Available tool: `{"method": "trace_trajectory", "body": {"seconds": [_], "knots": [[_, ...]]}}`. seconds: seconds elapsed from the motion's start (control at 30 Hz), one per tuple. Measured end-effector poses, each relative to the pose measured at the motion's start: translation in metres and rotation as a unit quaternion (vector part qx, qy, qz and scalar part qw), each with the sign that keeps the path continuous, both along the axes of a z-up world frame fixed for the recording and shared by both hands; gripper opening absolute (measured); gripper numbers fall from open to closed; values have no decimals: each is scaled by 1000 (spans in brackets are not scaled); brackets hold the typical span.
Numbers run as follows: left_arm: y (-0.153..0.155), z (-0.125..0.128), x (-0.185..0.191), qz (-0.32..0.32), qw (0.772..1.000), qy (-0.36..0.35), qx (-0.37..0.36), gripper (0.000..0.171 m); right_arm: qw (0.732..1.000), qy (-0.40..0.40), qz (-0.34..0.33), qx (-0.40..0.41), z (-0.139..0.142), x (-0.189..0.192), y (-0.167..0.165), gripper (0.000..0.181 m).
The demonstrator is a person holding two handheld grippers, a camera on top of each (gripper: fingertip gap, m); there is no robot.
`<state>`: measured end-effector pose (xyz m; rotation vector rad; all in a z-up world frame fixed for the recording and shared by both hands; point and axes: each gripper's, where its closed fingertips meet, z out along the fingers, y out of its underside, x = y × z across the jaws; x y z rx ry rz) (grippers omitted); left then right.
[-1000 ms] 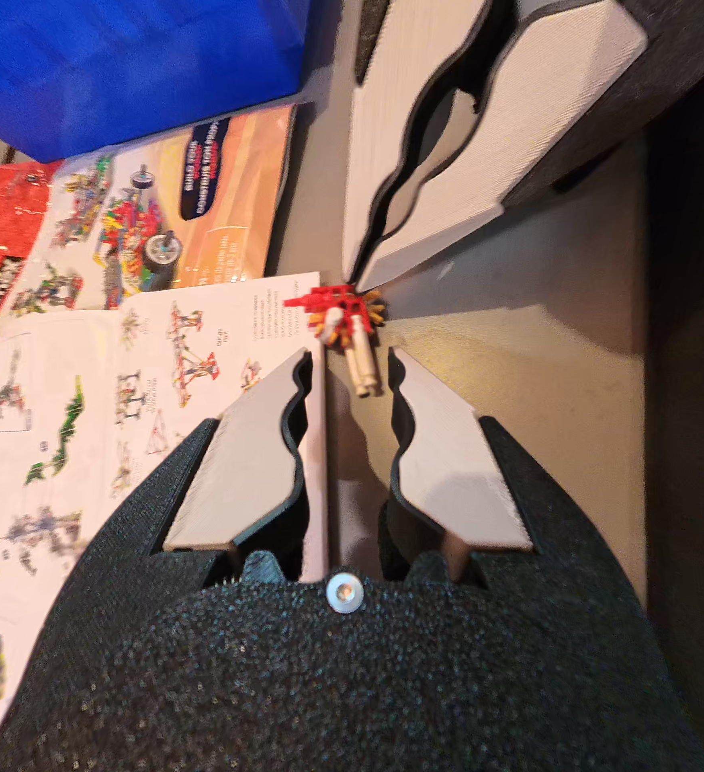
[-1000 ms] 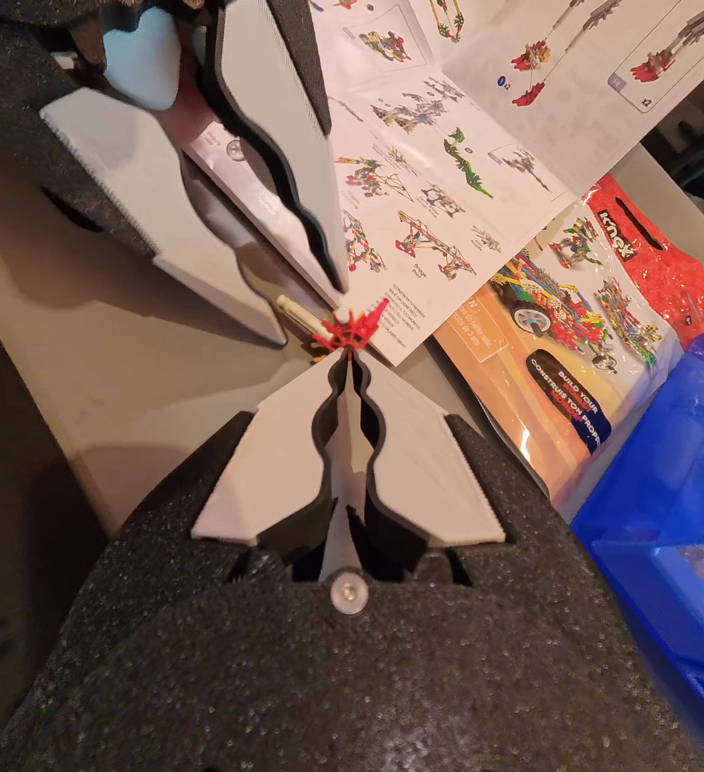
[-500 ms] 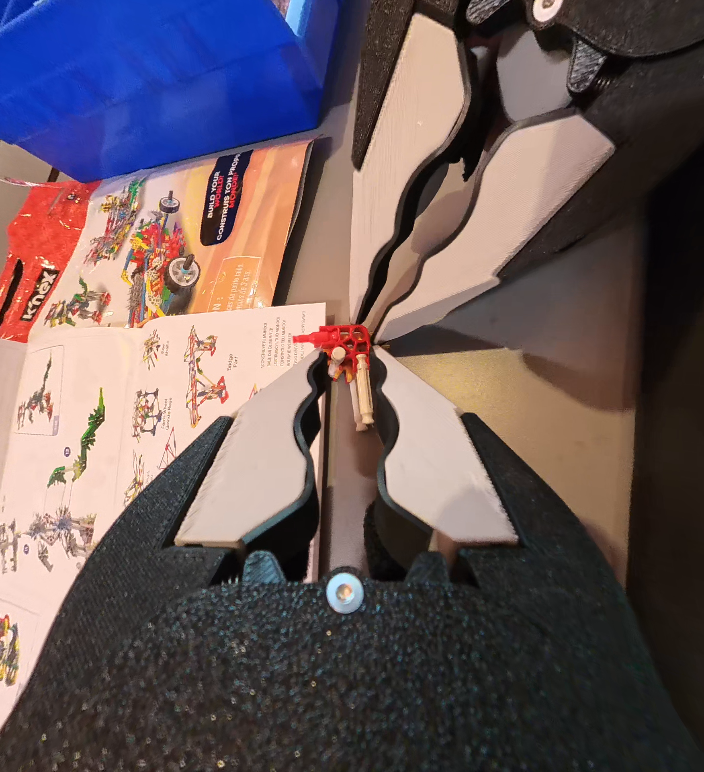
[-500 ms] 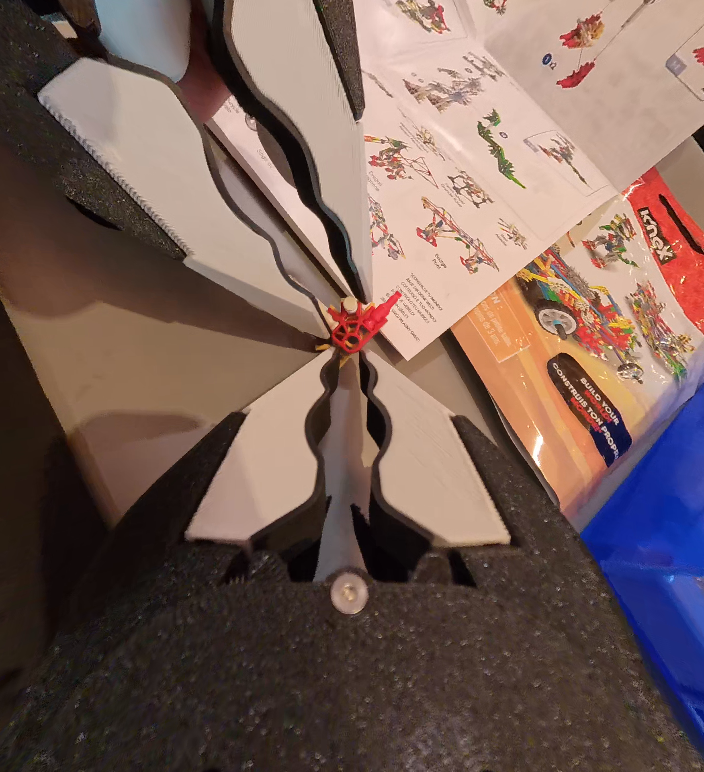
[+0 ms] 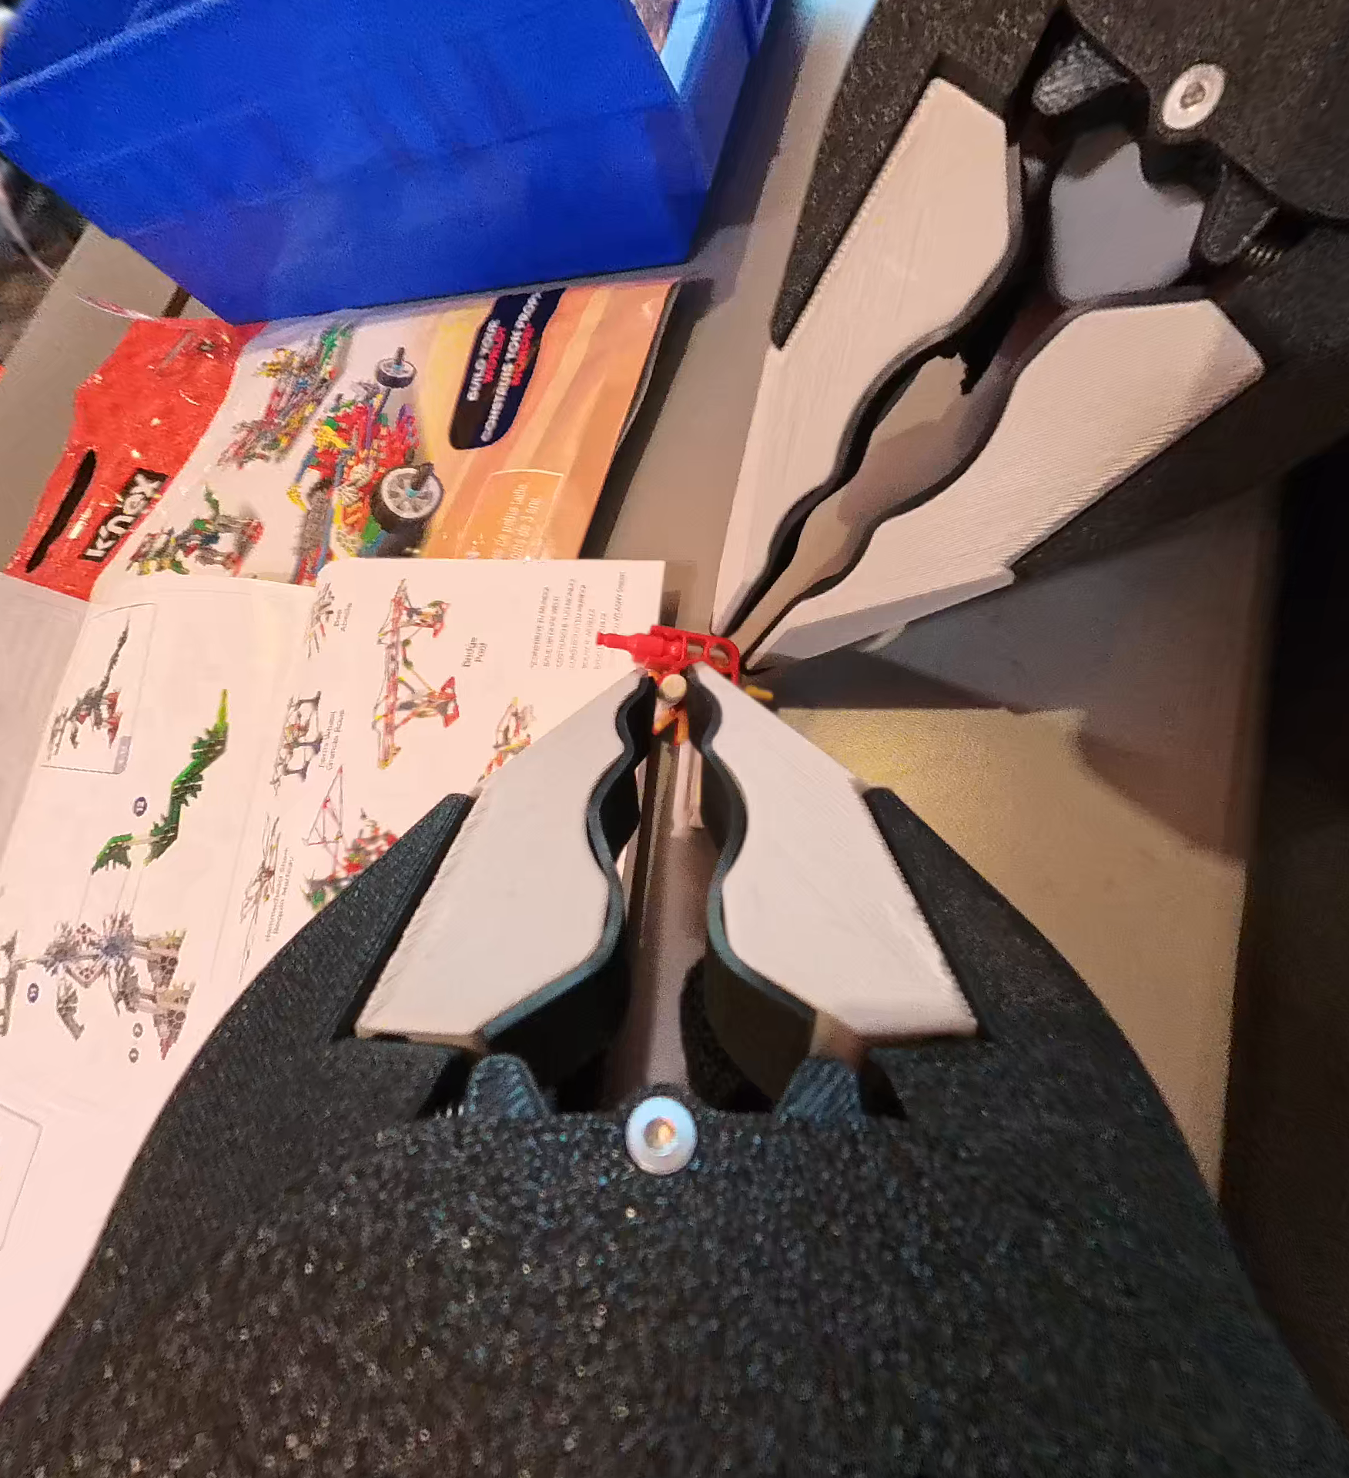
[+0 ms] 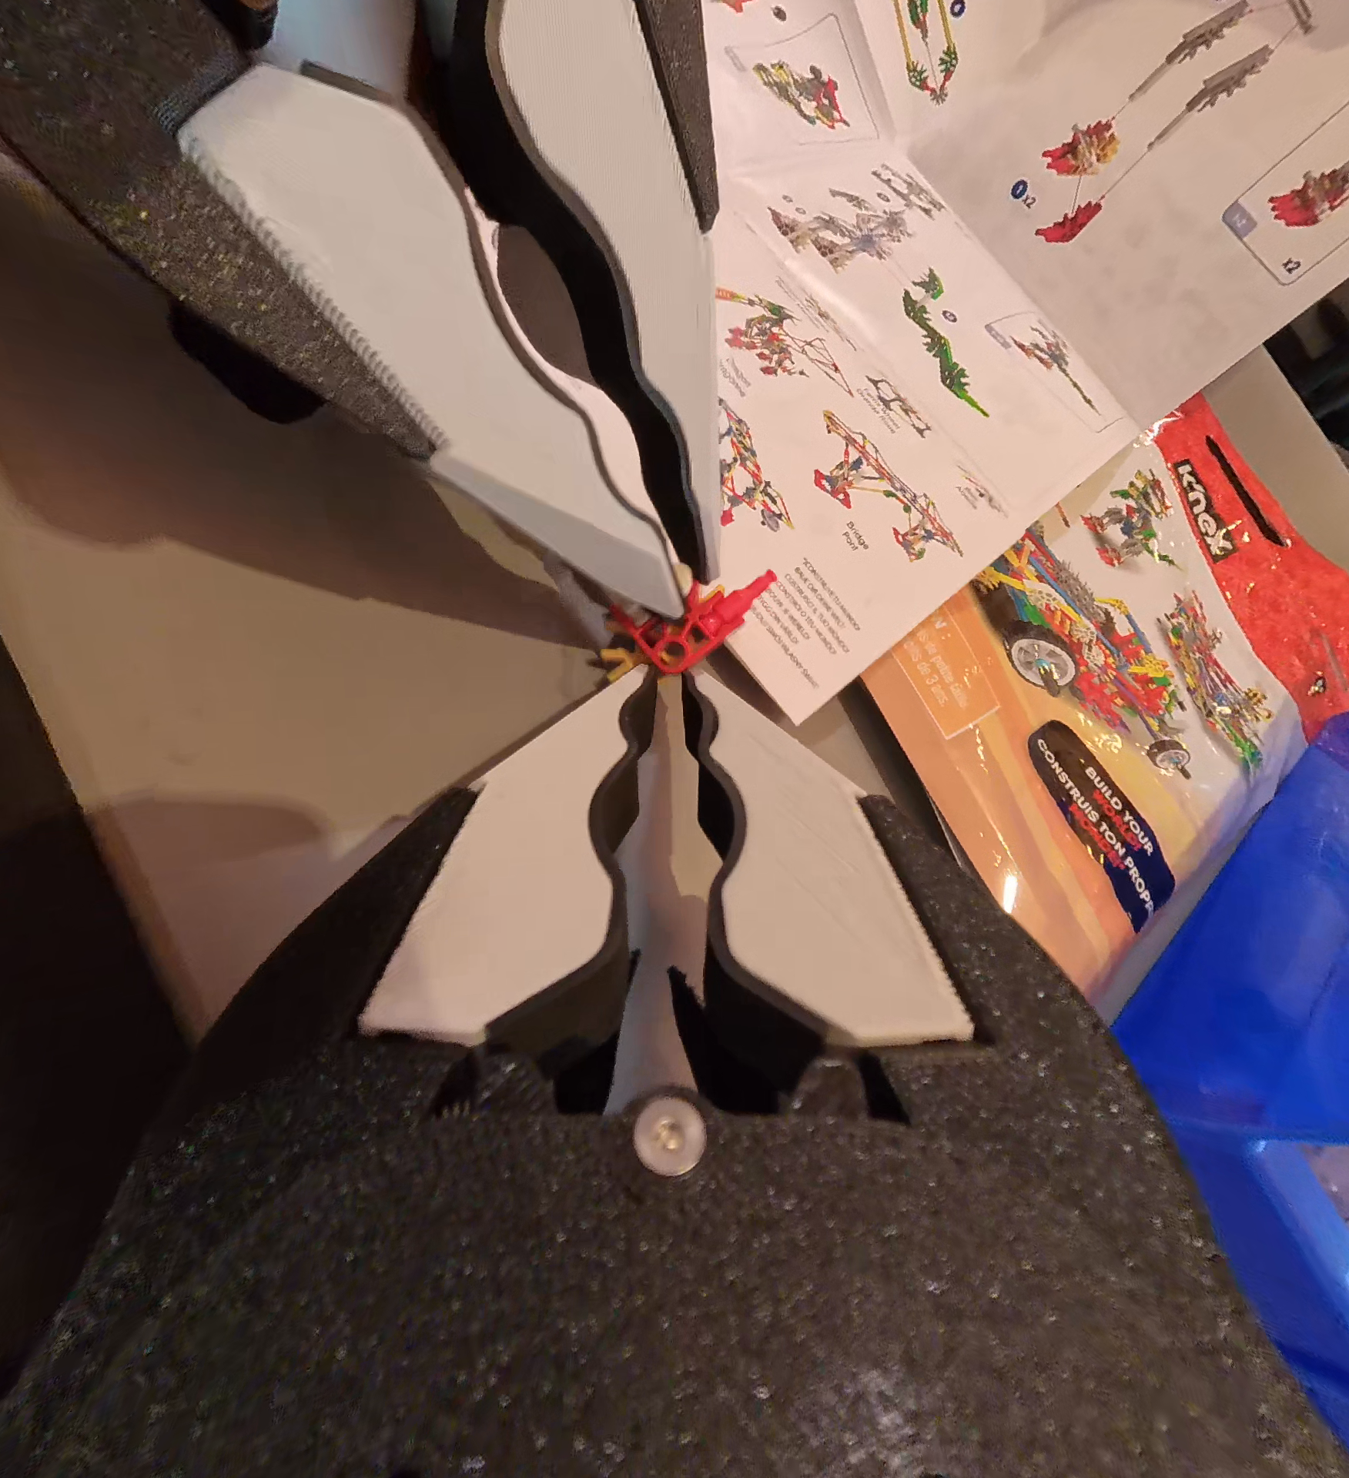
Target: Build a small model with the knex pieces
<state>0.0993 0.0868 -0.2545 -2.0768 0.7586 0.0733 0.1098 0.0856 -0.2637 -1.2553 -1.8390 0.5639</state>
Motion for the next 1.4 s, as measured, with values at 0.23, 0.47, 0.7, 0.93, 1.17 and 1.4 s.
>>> {"method": "trace_trajectory", "body": {"seconds": [0.23,0.47,0.7,0.93,1.17,1.4], "knots": [[-1,9,-1,8,997,-79,-10,1,999,28,6,-13,12,0,-4,5],[-4,2,14,9,978,-191,-81,1,1000,-3,3,-27,10,16,-7,5],[-8,0,4,24,962,-250,-109,1,999,-20,4,-42,11,5,-13,5],[-14,-5,-3,37,957,-257,-129,3,994,-45,20,-95,15,-3,-18,7],[-17,-4,-1,24,959,-252,-124,2,988,-48,11,-146,12,1,-19,14],[-22,-3,1,10,973,-211,-91,1,974,-53,23,-218,3,-4,-31,12]]}}
